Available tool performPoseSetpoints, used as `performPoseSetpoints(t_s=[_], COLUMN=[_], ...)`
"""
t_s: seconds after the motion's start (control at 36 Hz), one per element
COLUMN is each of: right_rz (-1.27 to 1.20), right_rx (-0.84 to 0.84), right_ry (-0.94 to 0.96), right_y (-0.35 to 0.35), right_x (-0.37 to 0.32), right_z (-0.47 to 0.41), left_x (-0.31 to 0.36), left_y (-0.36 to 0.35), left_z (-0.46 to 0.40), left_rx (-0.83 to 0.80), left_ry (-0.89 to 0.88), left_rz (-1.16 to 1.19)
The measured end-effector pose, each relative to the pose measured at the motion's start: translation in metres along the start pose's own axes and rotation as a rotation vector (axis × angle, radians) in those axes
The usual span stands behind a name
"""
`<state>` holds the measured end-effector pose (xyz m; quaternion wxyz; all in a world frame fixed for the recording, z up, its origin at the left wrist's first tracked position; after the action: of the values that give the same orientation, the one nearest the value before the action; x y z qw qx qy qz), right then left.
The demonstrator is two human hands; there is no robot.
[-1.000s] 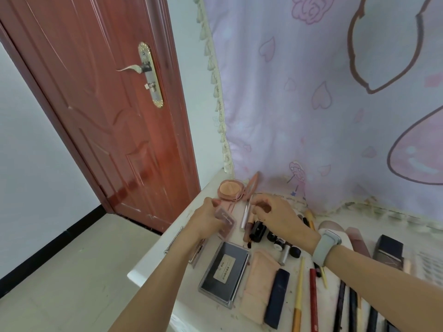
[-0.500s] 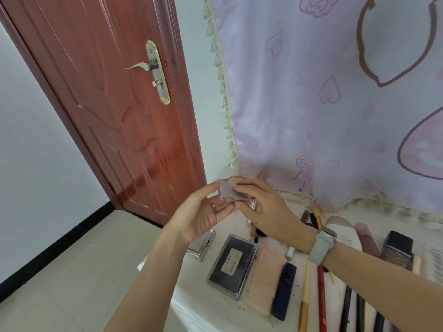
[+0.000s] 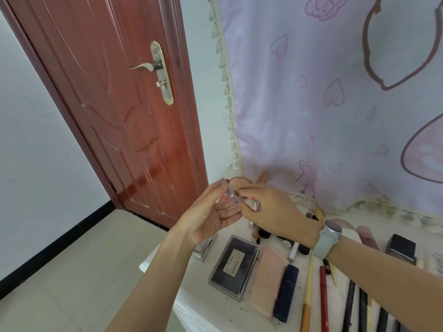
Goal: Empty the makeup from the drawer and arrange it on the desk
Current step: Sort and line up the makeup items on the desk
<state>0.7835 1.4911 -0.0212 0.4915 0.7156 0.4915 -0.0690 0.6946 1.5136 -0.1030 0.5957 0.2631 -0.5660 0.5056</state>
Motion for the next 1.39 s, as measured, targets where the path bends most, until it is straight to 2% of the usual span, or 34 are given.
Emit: performPoseSetpoints(t_s=[0.17, 0.39, 0.64, 0.81, 0.89, 0.97, 1.06, 1.19, 1.31, 1.39], right_rz=[0.071, 0.152, 0.215, -0.099, -0.116, -0.033, 0.006, -0.070, -0.226, -0.365], right_rx=[-0.010, -0.028, 0.009, -0.010, -0.128, -0.221, -0.178, -0.106, 0.006, 0.029], right_ry=[-0.091, -0.093, -0.102, -0.247, -0.225, -0.193, -0.176, -0.093, -0.236, -0.493], right_y=[-0.009, -0.021, -0.023, -0.006, -0.015, -0.030, -0.028, -0.016, -0.005, -0.013], right_x=[0.009, 0.012, 0.012, 0.037, 0.033, 0.027, 0.022, 0.010, 0.029, 0.058], right_z=[-0.002, -0.002, 0.000, -0.006, -0.002, 0.004, 0.000, -0.005, -0.004, 0.006], left_x=[-0.003, -0.013, -0.010, -0.015, -0.017, -0.015, -0.015, -0.020, -0.027, -0.032], left_y=[0.006, 0.012, 0.013, 0.023, 0.021, 0.018, 0.015, 0.020, 0.036, 0.056], left_z=[-0.001, -0.002, -0.002, 0.003, 0.004, 0.002, 0.000, 0.002, 0.005, 0.005], left_rx=[0.074, 0.069, 0.076, 0.122, 0.085, 0.071, 0.052, -0.028, -0.022, 0.063], left_ry=[0.026, 0.108, 0.054, 0.099, 0.127, 0.126, 0.128, 0.165, 0.216, 0.246], left_rz=[-0.003, -0.002, -0.003, -0.021, 0.009, -0.007, -0.017, -0.053, -0.071, -0.079])
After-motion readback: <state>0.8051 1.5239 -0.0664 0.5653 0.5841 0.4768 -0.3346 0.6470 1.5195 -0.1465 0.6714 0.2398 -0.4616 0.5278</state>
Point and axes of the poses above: each hand's wrist, its own z-axis away from the middle knuckle, its own y-axis out of the back of the hand, x = y × z, the point moved 10 cm from there along -z, towards the middle knuckle, and after that the axes turned 14 degrees about -z, right-handed, at the moved point
